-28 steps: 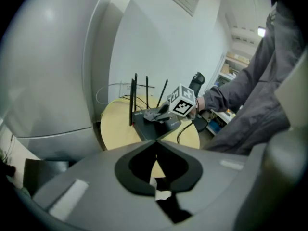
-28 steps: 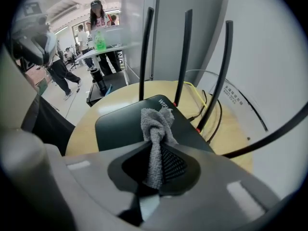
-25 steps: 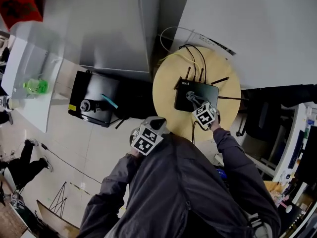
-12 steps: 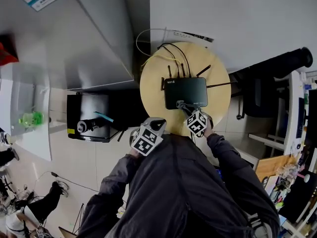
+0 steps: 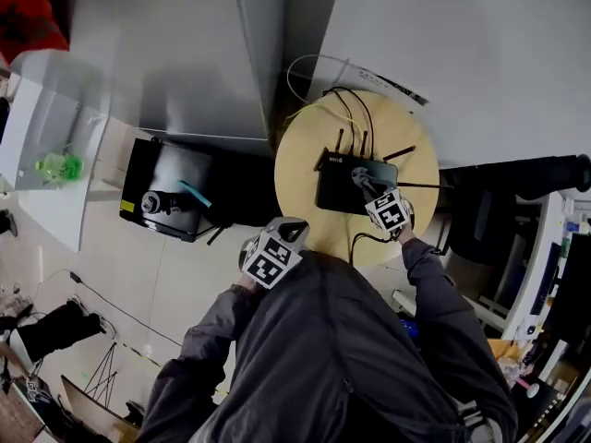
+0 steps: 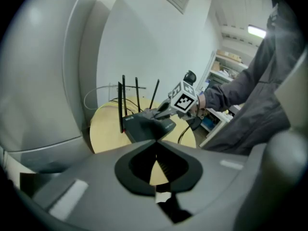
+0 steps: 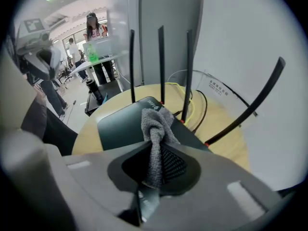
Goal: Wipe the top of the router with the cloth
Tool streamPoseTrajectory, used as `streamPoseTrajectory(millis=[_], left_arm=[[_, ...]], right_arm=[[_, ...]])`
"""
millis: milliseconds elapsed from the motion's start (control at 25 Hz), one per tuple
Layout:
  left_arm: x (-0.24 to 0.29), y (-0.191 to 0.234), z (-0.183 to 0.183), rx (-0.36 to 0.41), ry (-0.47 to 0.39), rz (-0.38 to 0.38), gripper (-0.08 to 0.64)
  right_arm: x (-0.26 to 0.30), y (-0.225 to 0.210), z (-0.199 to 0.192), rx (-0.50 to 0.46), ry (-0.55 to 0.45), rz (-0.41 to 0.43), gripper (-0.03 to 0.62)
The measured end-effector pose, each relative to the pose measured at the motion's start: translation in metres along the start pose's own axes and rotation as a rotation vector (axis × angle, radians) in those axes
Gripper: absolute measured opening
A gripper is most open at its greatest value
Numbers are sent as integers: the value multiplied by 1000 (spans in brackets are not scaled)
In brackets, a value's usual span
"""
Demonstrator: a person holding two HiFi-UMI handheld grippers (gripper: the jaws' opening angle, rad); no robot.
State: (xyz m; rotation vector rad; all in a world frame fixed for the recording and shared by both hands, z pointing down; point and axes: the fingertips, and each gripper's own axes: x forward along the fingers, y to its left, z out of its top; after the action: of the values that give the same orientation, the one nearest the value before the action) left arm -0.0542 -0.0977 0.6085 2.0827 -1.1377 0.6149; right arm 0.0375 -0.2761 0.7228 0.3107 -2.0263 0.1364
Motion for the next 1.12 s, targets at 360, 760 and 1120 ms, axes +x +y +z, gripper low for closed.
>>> streamPoseTrajectory(millis=[360,760,1120], left_arm=[[1,-2,-16,-164,-39,132,0],[8,-12,-17,-141,-16,108,0],[13,-10,-1,21,26,-28,0]], right_arm=[[32,-65,6,-85,84,-30,35],[20,-31,-3,-101,42,-23,35],[1,15,-34,33,32,-48,35]])
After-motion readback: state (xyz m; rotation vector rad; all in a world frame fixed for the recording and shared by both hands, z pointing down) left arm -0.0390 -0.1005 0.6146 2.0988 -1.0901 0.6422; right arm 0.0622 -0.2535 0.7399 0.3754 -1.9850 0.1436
